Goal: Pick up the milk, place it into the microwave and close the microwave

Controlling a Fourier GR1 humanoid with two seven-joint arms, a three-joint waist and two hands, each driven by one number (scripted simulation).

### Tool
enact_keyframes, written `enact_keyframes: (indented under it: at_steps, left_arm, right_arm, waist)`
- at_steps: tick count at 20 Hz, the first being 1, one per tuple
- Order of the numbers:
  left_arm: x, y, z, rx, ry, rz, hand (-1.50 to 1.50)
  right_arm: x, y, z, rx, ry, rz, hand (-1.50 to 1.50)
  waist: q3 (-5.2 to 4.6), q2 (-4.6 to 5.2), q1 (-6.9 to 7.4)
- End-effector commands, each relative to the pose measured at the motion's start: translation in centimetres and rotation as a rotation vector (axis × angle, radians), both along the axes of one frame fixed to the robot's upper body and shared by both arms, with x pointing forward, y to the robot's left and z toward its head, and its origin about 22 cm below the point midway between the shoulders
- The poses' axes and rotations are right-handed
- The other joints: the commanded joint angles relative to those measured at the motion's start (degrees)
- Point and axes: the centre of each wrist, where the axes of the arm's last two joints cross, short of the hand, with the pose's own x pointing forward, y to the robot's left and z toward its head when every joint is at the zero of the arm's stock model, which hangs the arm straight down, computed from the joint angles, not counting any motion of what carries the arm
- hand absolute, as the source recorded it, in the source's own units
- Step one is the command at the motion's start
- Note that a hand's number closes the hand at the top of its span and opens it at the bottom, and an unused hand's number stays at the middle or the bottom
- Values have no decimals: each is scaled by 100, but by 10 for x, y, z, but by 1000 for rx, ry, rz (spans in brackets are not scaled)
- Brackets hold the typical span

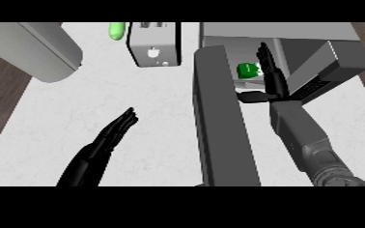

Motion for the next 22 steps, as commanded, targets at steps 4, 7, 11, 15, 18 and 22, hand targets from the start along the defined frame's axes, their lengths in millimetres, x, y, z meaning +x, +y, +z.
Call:
enact_keyframes:
  at_steps: [4,7,11,15,18,22]
  left_arm:
    - [13,-3,-5,95,1,-116,150]
    - [22,-28,-18,99,40,-134,150]
    - [20,-54,-31,124,54,-138,150]
    - [41,-69,-37,255,85,-217,150]
    - [51,-72,-55,281,125,-277,150]
    - [44,-91,-85,301,128,-335,150]
  right_arm:
    - [-28,-18,-29,33,-16,20,-150]
    - [-43,-24,-40,47,-37,51,-150]
    - [-45,-45,-32,41,-19,85,-150]
    - [-66,-52,-47,21,-9,88,-150]
    - [-76,-36,-51,40,-22,98,-150]
    - [-91,-61,-40,27,-72,82,-150]
  waist:
    - [-6,-70,-90]
    - [-17,-139,-259]
    - [-21,-157,-300]
    - [-22,-157,-347]
    - [-33,-194,-463]
    - [-36,-181,-481]
